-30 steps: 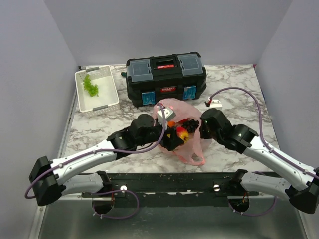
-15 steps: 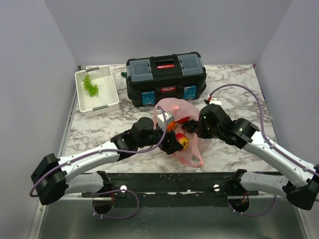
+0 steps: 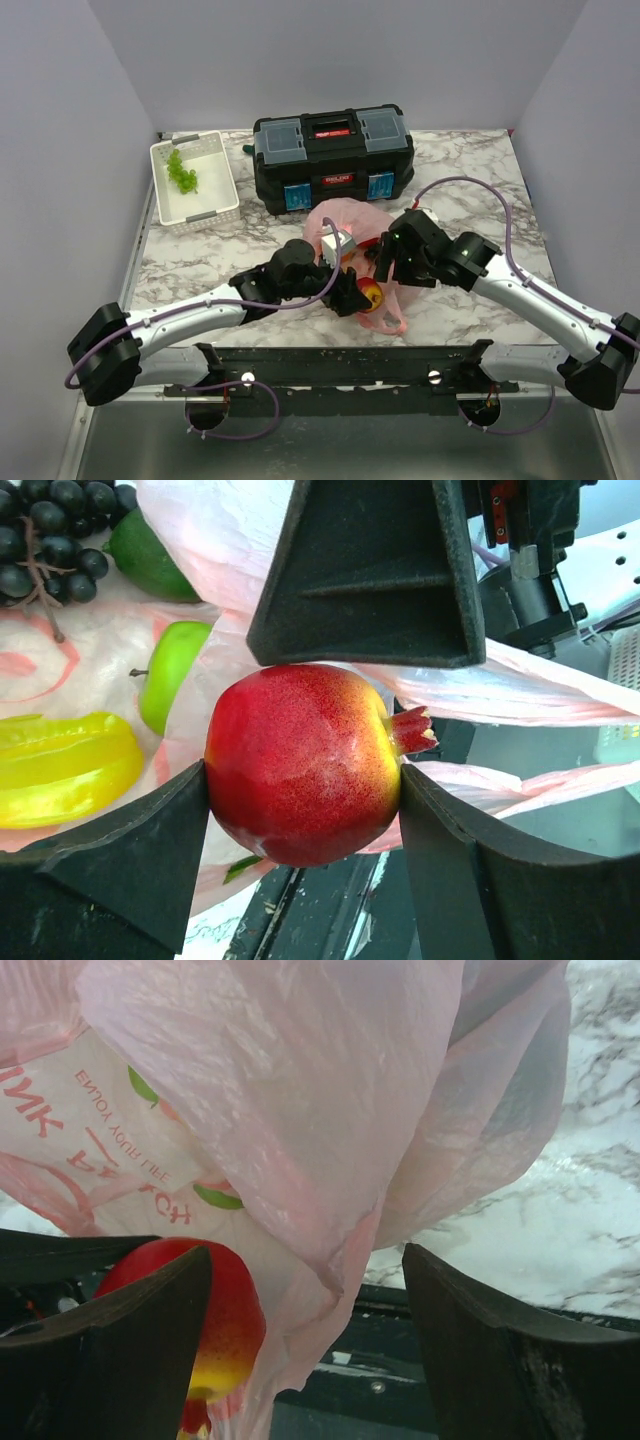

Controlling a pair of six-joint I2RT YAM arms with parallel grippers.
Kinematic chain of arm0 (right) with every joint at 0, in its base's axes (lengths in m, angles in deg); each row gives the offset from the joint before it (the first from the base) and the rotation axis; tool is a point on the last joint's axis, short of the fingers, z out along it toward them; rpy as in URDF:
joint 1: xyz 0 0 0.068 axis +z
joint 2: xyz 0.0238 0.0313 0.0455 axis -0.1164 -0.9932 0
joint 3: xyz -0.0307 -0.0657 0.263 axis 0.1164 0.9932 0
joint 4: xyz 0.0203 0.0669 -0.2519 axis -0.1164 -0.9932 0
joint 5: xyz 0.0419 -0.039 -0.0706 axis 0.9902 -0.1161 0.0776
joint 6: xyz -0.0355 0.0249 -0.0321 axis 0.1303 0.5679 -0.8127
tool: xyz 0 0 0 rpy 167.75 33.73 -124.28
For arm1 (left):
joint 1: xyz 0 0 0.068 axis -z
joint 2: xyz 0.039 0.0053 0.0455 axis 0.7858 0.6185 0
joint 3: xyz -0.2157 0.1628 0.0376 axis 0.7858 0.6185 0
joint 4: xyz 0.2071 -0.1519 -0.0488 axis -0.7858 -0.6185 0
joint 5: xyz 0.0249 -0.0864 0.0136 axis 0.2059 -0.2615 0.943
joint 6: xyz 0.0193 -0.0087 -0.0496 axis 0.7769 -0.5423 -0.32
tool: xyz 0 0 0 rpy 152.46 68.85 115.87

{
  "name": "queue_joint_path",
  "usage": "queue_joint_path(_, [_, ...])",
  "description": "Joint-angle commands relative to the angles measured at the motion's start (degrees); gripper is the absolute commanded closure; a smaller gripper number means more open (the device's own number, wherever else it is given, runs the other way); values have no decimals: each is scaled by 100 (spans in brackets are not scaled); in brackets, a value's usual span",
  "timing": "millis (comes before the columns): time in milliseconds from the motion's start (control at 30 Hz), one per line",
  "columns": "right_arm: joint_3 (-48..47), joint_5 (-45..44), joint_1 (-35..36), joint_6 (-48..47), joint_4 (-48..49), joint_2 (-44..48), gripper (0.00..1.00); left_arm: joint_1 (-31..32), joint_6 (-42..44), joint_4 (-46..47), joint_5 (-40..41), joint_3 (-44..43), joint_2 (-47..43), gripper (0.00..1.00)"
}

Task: Take the fake fruits out of the plastic bag
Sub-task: Take out the fake fruit from the plastic bag.

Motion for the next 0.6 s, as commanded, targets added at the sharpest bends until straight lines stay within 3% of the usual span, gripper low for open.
queue_joint_path(0, [117,332,28,294,-369,-23,25,15,403,-266,637,-49,-459,93])
queue_joint_path(200, [695,294,28,549,56,403,45,-18,621,-861,1487,-93,-1053,100])
queue_joint_path(300, [1009,257,28,623,342,603,65,-37,701,-1253,1711,-200,-1403,100])
queue_joint_path(400, [1177,-106,28,905,367,692,97,-79,785,-1598,1921,-431,-1727,100])
queue_joint_path(567, [1327,-641,28,1181,310,993,99,-125,1020,-2039,2685,-791,-2299,100])
